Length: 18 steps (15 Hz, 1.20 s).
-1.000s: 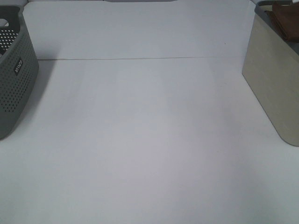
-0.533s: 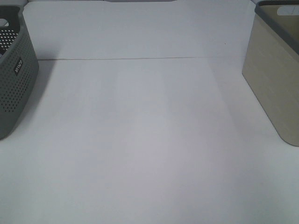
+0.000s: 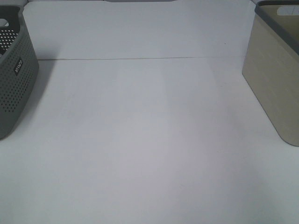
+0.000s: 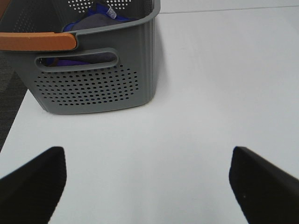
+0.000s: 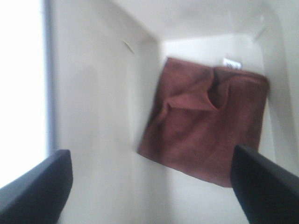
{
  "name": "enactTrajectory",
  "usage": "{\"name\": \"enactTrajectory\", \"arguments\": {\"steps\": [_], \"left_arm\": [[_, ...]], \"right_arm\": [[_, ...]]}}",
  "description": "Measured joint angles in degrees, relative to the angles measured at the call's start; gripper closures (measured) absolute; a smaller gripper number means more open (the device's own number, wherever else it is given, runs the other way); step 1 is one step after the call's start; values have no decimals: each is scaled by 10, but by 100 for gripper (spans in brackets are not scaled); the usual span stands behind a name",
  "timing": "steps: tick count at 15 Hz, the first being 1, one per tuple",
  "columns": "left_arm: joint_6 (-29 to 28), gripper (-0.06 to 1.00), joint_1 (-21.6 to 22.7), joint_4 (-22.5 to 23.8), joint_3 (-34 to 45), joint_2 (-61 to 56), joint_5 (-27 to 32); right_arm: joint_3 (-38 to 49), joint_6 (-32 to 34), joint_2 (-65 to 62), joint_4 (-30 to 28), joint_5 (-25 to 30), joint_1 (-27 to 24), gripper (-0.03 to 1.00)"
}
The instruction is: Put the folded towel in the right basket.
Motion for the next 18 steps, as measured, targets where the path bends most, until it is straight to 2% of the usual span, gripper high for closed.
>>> {"name": "enactTrajectory", "arguments": {"steps": [3,5,8,9,10,11,18], "left_arm": [[0,6,0,0,0,0,0],[0,6,0,0,0,0,0],[0,6,0,0,0,0,0],[0,6,0,0,0,0,0],[0,6,0,0,0,0,0],[0,6,0,0,0,0,0],[0,6,0,0,0,0,0]], "right_arm": [[0,1,-66,69,1,3,8],[0,2,-105,50,1,54,8],[13,35,-139,-25,1,134,8],[31,41,-158,-49,1,151,8],[31,41,-158,-49,1,151,8],[96,45,-202,-70,0,164,8],[418,45,-390,-116,0,166,8]]}}
